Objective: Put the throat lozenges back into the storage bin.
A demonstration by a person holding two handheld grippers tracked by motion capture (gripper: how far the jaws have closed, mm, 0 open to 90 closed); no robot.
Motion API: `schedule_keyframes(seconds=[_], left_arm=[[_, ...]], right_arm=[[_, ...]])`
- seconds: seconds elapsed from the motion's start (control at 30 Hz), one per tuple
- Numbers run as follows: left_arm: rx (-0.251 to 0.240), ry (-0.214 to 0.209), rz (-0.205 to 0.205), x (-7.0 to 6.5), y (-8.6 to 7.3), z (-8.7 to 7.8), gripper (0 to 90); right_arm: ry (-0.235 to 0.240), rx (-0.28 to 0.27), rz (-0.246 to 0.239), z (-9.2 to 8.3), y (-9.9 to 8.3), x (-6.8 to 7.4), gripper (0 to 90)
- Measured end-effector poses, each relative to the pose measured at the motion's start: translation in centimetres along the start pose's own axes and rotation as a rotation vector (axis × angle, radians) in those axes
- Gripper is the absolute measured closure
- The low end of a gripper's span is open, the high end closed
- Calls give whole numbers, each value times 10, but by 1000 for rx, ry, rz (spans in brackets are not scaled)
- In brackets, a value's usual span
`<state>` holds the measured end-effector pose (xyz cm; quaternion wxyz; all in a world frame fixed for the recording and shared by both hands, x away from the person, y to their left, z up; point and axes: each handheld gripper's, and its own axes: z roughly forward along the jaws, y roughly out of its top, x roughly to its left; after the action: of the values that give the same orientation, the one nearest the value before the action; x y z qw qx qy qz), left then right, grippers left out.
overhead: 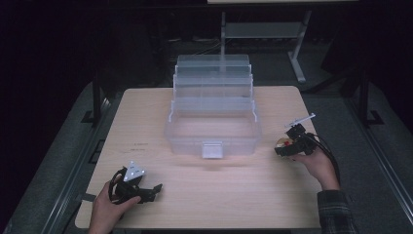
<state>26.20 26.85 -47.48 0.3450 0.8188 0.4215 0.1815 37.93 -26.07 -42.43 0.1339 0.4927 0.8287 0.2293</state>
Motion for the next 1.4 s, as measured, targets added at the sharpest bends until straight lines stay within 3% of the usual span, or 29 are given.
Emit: schedule_keyframes(seconds=[1.4], left_arm=[[0, 0, 0, 0, 0, 0, 107]], right_arm=[[42, -84, -63, -46, 18, 16, 198]])
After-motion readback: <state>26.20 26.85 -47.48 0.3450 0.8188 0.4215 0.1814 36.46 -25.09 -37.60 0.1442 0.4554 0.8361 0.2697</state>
